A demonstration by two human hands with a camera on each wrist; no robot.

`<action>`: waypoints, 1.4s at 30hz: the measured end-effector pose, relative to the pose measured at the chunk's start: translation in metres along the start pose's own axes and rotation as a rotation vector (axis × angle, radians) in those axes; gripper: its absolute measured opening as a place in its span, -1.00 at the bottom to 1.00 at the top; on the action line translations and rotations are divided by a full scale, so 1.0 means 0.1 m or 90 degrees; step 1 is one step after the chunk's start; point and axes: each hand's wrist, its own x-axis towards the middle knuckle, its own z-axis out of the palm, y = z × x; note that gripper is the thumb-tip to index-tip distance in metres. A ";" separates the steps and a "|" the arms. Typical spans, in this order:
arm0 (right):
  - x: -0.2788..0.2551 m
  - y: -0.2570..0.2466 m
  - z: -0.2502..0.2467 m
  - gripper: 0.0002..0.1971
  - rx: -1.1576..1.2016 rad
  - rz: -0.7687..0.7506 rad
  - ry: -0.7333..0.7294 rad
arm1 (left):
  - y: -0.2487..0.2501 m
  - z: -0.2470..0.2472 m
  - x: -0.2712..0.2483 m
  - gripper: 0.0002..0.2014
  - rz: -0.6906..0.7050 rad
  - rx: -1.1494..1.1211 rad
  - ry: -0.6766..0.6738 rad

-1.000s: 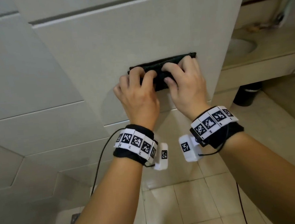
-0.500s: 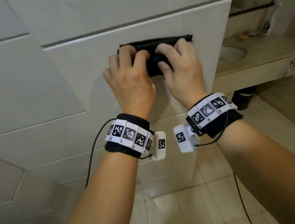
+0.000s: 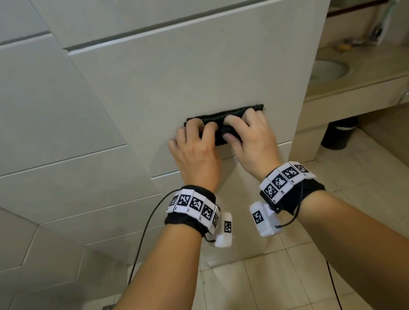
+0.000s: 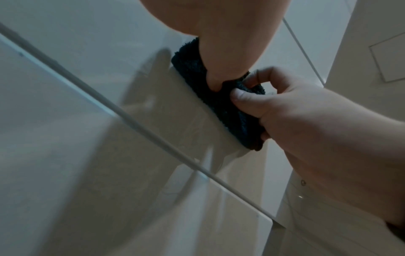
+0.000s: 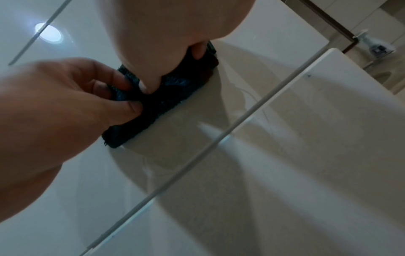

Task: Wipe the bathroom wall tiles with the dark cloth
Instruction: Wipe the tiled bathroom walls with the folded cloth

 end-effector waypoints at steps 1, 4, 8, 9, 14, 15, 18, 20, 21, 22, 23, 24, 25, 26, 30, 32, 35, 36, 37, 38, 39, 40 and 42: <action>0.00 -0.01 -0.02 -0.79 0.001 0.003 -0.008 | 0.01 0.00 0.00 -0.73 -0.004 0.004 0.002; 0.04 -0.05 -0.08 -0.80 -0.005 0.015 -0.021 | 0.01 -0.01 0.01 -0.71 0.006 0.008 0.004; 0.34 -0.14 -0.29 -0.82 -0.010 -0.007 0.031 | 0.10 -0.15 0.27 -0.70 -0.003 0.011 0.030; 0.45 -0.17 -0.36 -0.82 -0.012 -0.018 0.049 | 0.13 -0.20 0.38 -0.70 -0.005 0.009 0.044; 0.85 -0.35 -0.57 -0.84 -0.010 -0.035 0.103 | 0.21 -0.50 0.85 -0.65 -0.018 -0.017 0.067; 0.89 -0.39 -0.59 -0.84 -0.005 -0.033 0.111 | 0.21 -0.55 0.90 -0.65 -0.019 -0.018 0.067; 1.04 -0.53 -0.66 -0.84 0.011 -0.040 0.128 | 0.18 -0.69 1.06 -0.67 -0.017 -0.010 0.073; 1.14 -0.63 -0.68 -0.84 0.009 -0.049 0.132 | 0.11 -0.77 1.15 -0.67 -0.015 -0.007 0.081; 1.18 -0.69 -0.68 -0.83 0.005 -0.052 0.133 | 0.08 -0.81 1.18 -0.67 -0.016 -0.003 0.082; 1.20 -0.73 -0.67 -0.83 0.000 -0.055 0.133 | 0.04 -0.85 1.20 -0.66 -0.015 0.003 0.081; 1.21 -0.78 -0.65 -0.82 -0.004 -0.056 0.132 | -0.01 -0.88 1.21 -0.66 -0.013 0.009 0.081; 1.21 -0.81 -0.62 -0.82 -0.009 -0.056 0.131 | -0.05 -0.90 1.21 -0.66 -0.009 0.016 0.080; 1.20 -0.84 -0.59 -0.81 -0.013 -0.057 0.130 | -0.08 -0.91 1.21 -0.66 -0.004 0.022 0.080; 1.18 -0.86 -0.56 -0.81 -0.016 -0.059 0.129 | -0.12 -0.91 1.19 -0.66 0.000 0.025 0.082; 1.04 -0.88 -0.40 -0.80 -0.030 -0.068 0.116 | -0.22 -0.83 1.02 -0.67 -0.011 0.013 0.097; 0.87 -0.85 -0.27 -0.79 -0.041 -0.072 0.094 | -0.29 -0.75 0.83 -0.67 -0.020 0.011 0.087; 0.56 -0.77 -0.05 -0.78 -0.052 -0.072 0.050 | -0.42 -0.60 0.49 -0.67 -0.017 0.024 0.047; 0.48 -0.75 0.00 -0.78 -0.056 -0.071 0.039 | -0.45 -0.56 0.41 -0.66 -0.015 0.030 0.032; 0.42 -0.73 0.04 -0.78 -0.059 -0.069 0.032 | -0.47 -0.54 0.35 -0.67 -0.016 0.034 0.020; 0.40 -0.73 0.06 -0.79 -0.060 -0.065 0.029 | -0.48 -0.53 0.33 -0.68 -0.018 0.037 0.013; 0.40 -0.73 0.07 -0.80 -0.060 -0.060 0.029 | -0.49 -0.53 0.33 -0.69 -0.019 0.039 0.010; 0.41 -0.74 0.06 -0.81 -0.060 -0.056 0.031 | -0.49 -0.53 0.35 -0.70 -0.019 0.042 0.008; 0.44 -0.76 0.04 -0.84 -0.062 -0.056 0.036 | -0.49 -0.56 0.39 -0.70 -0.015 0.044 0.002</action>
